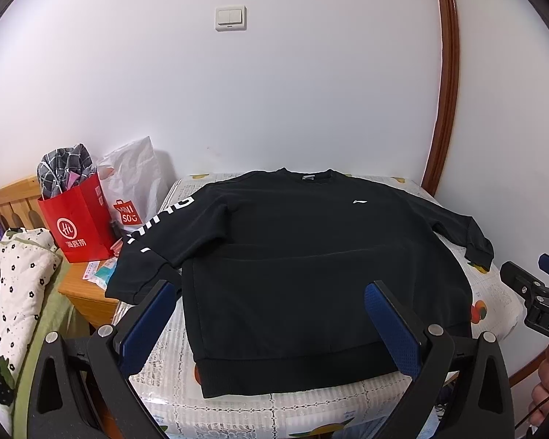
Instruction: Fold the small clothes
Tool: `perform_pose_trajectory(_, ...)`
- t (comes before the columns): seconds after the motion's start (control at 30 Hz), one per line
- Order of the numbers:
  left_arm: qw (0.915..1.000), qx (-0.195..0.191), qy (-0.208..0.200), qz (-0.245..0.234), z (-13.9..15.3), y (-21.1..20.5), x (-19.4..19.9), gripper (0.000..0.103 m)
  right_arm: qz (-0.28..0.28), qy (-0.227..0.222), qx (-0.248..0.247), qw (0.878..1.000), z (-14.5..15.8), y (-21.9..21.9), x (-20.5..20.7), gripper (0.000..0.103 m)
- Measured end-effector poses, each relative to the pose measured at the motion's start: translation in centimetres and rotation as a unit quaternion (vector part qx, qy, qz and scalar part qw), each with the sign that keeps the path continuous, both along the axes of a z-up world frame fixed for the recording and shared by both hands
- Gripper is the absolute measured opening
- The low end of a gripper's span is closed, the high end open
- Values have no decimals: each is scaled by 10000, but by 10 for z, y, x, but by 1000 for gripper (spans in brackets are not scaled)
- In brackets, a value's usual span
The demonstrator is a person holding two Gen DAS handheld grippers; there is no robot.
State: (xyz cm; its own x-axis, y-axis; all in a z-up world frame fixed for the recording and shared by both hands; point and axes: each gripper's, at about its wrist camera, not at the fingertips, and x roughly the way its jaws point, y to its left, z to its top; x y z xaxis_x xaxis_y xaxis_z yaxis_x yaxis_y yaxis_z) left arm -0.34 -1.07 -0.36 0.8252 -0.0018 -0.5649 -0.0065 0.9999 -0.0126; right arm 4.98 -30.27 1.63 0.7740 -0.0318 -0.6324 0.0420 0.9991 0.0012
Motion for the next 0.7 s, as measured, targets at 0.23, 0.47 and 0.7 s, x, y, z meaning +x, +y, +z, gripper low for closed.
perform_pose_trajectory(0.23,10000,10,-1,-9,0,0,0,103,-3,-33,25,10000,0,-1,-5,103)
perform_pose_trajectory(0.47,10000,2,-15,-21,-1,4,0,103,-13,-32,44,10000,0,0,-6,103)
perform_pose_trajectory(0.7,10000,13,-21,-26,0,2,-3,103,-45,-25,72,10000,0,-1,-6,103)
